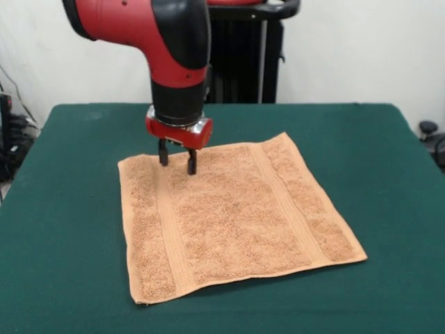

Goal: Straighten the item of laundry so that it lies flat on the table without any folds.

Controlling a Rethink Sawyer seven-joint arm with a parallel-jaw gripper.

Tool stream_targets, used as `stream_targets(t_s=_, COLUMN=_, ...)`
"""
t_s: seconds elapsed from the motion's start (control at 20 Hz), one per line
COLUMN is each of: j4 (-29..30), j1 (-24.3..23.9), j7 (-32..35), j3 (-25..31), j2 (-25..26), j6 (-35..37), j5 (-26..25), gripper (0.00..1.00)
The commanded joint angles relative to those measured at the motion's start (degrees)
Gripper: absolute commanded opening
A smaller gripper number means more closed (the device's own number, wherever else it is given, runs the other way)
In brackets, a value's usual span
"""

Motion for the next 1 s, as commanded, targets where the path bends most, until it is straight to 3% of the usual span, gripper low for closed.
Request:
stream_targets(t_s=0.05, j4=-4.0, j1=-3.5, j7=-6.2, j3=7.2, j2=2.4, j6=5.0, j5=-3.9, gripper=1.00)
stream_targets(t_s=0.65, j4=-7.1, j1=-8.5, j7=-7.2, j3=11.0, j2=2.1, j6=9.3, j5=-8.2, gripper=1.00)
stream_targets(t_s=1.0, j4=-7.2, j1=-8.5, j7=-5.7, j3=11.7, j2=1.6, j6=9.9, j5=-9.4, gripper=1.00)
